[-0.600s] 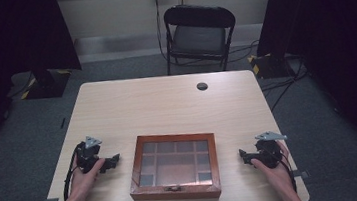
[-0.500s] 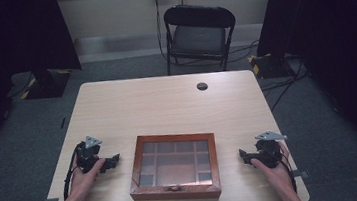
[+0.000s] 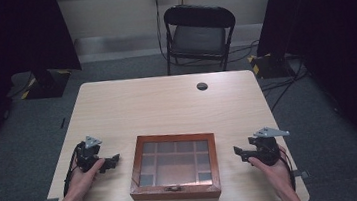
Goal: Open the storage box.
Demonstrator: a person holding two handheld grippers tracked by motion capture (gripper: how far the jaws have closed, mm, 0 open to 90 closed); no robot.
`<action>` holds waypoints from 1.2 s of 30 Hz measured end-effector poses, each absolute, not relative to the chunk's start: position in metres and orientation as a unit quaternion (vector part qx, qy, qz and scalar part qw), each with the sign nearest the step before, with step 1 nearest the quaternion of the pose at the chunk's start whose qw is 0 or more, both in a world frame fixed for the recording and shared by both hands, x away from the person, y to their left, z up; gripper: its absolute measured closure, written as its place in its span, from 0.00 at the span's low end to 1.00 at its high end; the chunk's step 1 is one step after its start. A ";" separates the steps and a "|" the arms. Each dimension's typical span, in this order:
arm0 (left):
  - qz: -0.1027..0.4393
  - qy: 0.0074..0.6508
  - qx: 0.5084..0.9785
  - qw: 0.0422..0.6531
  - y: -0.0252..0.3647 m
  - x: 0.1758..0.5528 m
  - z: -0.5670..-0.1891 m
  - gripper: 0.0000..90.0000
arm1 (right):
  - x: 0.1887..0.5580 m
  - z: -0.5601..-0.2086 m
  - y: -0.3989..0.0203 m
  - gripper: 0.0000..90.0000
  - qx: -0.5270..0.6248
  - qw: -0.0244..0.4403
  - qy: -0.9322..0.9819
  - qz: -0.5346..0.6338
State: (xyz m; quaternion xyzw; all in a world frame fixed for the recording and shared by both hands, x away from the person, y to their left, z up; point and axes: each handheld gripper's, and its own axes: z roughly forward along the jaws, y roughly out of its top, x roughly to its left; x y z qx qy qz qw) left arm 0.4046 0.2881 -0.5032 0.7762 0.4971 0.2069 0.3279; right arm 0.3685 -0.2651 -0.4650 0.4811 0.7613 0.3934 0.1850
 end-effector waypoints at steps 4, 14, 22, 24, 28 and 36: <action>0.207 0.497 0.776 0.328 0.288 0.405 -0.503 0.00 | 0.362 -0.451 -0.251 0.34 0.453 0.164 0.770 0.417; 0.210 0.497 0.777 0.325 0.288 0.404 -0.503 0.01 | 0.352 -0.423 -0.211 0.51 0.373 0.112 0.801 0.454; 0.209 0.498 0.776 0.326 0.287 0.403 -0.503 0.01 | 0.351 -0.411 -0.169 0.63 0.307 0.059 0.826 0.468; 0.211 0.500 0.772 0.330 0.287 0.401 -0.503 0.01 | 0.349 -0.412 -0.156 0.65 0.292 0.039 0.831 0.472; 0.213 0.502 0.771 0.329 0.286 0.400 -0.503 0.02 | 0.342 -0.417 -0.138 0.70 0.265 0.012 0.842 0.471; 0.212 0.502 0.771 0.329 0.286 0.400 -0.503 0.02 | 0.326 -0.430 -0.107 0.81 0.208 -0.030 0.865 0.456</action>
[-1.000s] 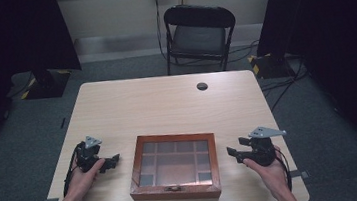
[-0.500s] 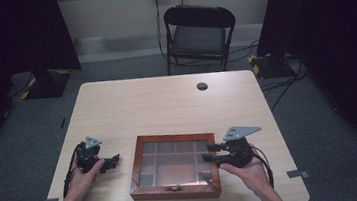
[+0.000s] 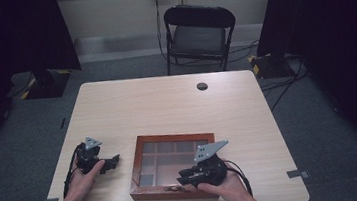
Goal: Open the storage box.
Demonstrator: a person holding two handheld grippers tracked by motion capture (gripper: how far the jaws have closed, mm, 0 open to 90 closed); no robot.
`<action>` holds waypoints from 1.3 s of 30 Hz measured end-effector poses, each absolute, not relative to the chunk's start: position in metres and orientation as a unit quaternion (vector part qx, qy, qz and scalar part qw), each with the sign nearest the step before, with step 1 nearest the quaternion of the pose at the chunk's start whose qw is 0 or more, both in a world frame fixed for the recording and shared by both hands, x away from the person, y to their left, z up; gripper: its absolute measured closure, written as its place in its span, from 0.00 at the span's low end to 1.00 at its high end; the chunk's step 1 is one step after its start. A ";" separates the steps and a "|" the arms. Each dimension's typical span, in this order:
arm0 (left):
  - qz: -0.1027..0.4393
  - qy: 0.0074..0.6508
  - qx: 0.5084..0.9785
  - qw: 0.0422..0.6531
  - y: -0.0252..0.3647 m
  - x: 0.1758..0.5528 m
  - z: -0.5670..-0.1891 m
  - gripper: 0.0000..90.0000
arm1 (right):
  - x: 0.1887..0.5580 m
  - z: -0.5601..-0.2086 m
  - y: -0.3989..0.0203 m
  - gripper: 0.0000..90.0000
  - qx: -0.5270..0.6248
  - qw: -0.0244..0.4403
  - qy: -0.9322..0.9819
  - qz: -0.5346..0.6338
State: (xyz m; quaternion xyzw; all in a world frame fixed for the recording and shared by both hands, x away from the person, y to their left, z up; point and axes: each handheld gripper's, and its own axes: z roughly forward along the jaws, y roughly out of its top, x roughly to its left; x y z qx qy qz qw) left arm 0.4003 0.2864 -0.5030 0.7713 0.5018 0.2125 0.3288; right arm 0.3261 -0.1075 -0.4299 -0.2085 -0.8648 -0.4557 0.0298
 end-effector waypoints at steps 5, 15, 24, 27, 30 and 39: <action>0.211 0.501 0.772 0.329 0.287 0.400 -0.503 0.02 | 0.322 -0.435 -0.096 0.84 -0.186 0.041 -0.872 -0.450; 0.211 0.499 0.774 0.328 0.287 0.399 -0.503 0.02 | 0.318 -0.442 -0.088 0.88 -0.166 0.045 -0.881 -0.440; 0.211 0.499 0.774 0.328 0.287 0.399 -0.503 0.02 | 0.316 -0.443 -0.088 0.92 -0.154 0.034 -0.882 -0.444; 0.211 0.498 0.775 0.328 0.287 0.399 -0.503 0.02 | 0.318 -0.442 -0.088 0.92 -0.151 0.041 -0.885 -0.438; 0.211 0.495 0.777 0.327 0.288 0.399 -0.503 0.02 | 0.319 -0.442 -0.091 0.92 -0.147 0.043 -0.886 -0.437; 0.207 0.490 0.778 0.334 0.289 0.396 -0.502 0.06 | 0.322 -0.440 -0.099 0.92 -0.150 0.057 -0.889 -0.430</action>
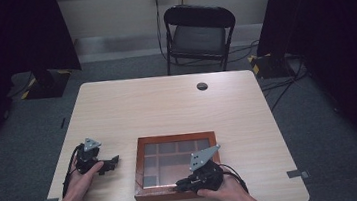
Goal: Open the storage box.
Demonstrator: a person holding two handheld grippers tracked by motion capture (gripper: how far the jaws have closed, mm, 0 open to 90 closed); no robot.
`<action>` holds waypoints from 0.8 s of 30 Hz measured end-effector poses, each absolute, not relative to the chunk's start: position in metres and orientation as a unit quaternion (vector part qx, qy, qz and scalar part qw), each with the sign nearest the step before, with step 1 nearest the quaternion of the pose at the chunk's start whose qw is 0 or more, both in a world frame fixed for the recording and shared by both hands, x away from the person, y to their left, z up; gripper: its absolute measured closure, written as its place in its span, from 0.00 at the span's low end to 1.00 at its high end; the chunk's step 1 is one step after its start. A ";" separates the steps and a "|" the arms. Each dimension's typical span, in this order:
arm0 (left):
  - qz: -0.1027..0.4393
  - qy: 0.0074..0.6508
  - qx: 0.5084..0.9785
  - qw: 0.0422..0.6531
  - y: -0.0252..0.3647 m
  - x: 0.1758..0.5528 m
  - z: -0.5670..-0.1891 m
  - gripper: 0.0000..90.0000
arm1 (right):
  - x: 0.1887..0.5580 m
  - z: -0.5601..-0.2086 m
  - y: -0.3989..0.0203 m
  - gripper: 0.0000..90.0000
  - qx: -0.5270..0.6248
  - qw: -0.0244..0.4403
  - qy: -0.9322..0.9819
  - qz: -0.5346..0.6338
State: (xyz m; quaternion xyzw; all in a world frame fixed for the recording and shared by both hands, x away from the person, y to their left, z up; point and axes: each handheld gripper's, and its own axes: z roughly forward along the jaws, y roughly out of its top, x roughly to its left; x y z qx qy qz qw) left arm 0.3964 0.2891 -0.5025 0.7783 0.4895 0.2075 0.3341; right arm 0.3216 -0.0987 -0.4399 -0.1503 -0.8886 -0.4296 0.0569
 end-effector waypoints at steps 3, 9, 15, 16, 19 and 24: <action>0.208 0.489 0.778 0.334 0.288 0.396 -0.502 0.07 | 0.322 -0.439 -0.098 0.92 -0.148 0.053 -0.890 -0.428; 0.205 0.483 0.782 0.335 0.287 0.394 -0.499 0.18 | 0.322 -0.433 -0.100 0.92 -0.146 0.055 -0.886 -0.437; 0.194 0.473 0.786 0.347 0.283 0.390 -0.494 0.18 | 0.324 -0.430 -0.100 0.92 -0.144 0.060 -0.887 -0.435; 0.188 0.465 0.790 0.353 0.283 0.389 -0.491 0.18 | 0.324 -0.429 -0.100 0.92 -0.143 0.060 -0.885 -0.438; 0.180 0.451 0.797 0.359 0.281 0.387 -0.487 0.18 | 0.325 -0.427 -0.100 0.92 -0.143 0.062 -0.885 -0.439; 0.170 0.423 0.803 0.385 0.274 0.378 -0.479 0.19 | 0.327 -0.422 -0.101 0.92 -0.143 0.065 -0.885 -0.439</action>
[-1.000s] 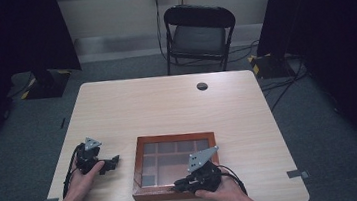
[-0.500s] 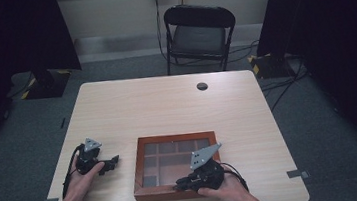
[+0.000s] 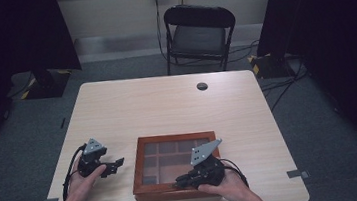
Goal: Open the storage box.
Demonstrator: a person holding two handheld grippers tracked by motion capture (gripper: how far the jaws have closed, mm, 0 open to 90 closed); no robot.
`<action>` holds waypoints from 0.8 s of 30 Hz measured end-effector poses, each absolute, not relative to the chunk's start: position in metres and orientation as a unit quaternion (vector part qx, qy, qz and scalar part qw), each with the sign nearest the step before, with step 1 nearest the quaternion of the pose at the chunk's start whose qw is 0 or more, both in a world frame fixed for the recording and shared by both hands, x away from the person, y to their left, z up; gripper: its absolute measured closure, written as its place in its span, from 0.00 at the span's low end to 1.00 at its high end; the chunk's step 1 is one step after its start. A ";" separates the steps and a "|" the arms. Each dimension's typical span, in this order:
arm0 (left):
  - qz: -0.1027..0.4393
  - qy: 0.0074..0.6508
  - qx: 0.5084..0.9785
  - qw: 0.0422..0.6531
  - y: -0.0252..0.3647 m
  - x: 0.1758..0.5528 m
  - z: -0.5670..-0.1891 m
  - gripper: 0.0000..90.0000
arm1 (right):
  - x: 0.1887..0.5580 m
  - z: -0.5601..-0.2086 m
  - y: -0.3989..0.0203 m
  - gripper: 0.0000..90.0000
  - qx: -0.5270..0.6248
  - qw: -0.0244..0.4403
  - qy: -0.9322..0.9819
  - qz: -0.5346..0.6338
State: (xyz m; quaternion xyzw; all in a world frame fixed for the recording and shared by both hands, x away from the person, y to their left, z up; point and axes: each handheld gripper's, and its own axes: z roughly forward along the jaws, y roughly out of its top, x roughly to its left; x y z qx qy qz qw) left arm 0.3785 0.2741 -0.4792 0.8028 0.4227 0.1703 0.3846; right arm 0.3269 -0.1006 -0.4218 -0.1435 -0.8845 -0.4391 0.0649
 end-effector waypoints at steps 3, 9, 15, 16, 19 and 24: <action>0.168 0.407 0.805 0.399 0.270 0.373 -0.475 0.19 | 0.328 -0.420 -0.101 0.92 -0.145 0.068 -0.883 -0.442; 0.147 0.384 0.804 0.431 0.263 0.366 -0.470 0.19 | 0.329 -0.417 -0.100 0.92 -0.143 0.068 -0.885 -0.437; 0.137 0.353 0.809 0.449 0.255 0.359 -0.465 0.19 | 0.332 -0.411 -0.101 0.92 -0.147 0.072 -0.883 -0.439; 0.135 0.349 0.810 0.452 0.253 0.358 -0.465 0.19 | 0.332 -0.410 -0.101 0.92 -0.145 0.072 -0.884 -0.439; 0.142 0.343 0.811 0.452 0.251 0.356 -0.463 0.20 | 0.333 -0.406 -0.100 0.92 -0.144 0.070 -0.886 -0.436; 0.128 0.340 0.814 0.453 0.250 0.356 -0.464 0.19 | 0.334 -0.401 -0.101 0.92 -0.144 0.070 -0.881 -0.445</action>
